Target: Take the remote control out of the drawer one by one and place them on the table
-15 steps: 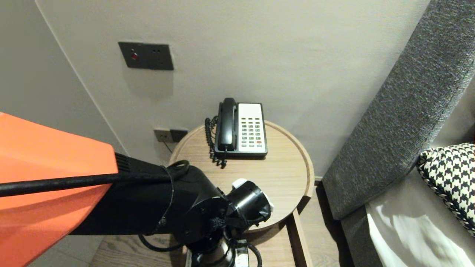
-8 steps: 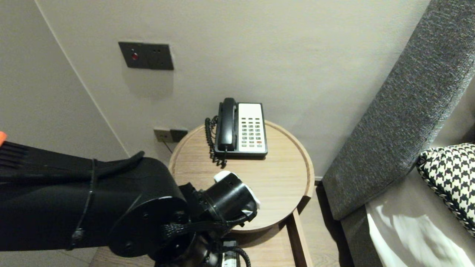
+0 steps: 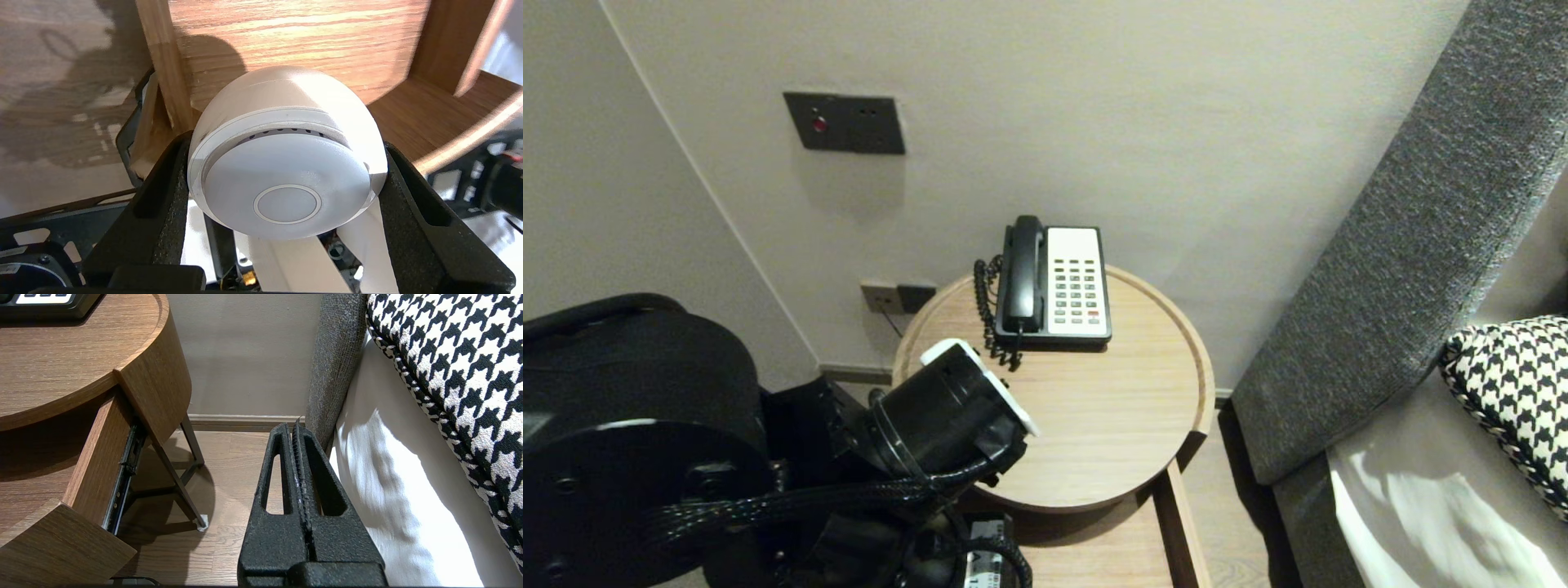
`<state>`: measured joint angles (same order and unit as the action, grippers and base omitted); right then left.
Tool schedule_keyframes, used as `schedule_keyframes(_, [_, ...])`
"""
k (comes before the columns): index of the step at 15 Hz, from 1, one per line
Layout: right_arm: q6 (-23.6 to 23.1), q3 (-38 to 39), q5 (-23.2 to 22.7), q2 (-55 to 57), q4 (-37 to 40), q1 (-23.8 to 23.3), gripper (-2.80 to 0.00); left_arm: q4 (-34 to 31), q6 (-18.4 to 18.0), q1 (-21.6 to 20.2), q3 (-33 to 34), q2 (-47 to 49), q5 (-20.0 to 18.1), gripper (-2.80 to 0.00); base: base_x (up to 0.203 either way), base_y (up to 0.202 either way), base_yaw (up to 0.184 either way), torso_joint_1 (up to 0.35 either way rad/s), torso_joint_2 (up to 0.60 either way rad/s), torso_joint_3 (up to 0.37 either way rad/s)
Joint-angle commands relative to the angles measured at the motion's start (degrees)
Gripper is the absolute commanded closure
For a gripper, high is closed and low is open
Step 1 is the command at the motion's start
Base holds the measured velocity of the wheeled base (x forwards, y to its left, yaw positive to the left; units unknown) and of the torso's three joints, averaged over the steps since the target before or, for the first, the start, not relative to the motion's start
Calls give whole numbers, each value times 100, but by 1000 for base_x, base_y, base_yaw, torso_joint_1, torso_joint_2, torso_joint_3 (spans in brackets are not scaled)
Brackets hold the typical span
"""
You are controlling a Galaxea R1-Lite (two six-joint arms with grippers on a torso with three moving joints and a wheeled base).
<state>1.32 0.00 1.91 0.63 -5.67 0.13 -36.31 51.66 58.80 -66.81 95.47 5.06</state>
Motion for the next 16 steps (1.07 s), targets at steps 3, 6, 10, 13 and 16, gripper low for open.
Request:
schedule_keyframes(3, [0, 229, 3, -2, -4, 4, 0, -186, -20, -64, -297, -400, 81, 0, 0, 0, 0, 0, 0, 0])
schedule_keyframes(6, [0, 229, 3, -2, -4, 4, 0, -260, -51, -208, -643, -328, 102, 0, 0, 0, 0, 0, 0, 0])
schedule_keyframes(10, [0, 229, 3, -2, -4, 4, 0, -430, -304, -340, -1143, 37, 107, 0, 0, 0, 0, 0, 0, 0])
schedule_keyframes(13, [0, 229, 3, -2, -4, 4, 0, -1013, -357, -431, -1831, 504, 105, 0, 0, 0, 0, 0, 0, 0])
schedule_keyframes(16, [0, 229, 3, -2, -4, 4, 0, -2127, -323, -518, -2964, 1157, 196, 0, 0, 0, 0, 0, 0, 0])
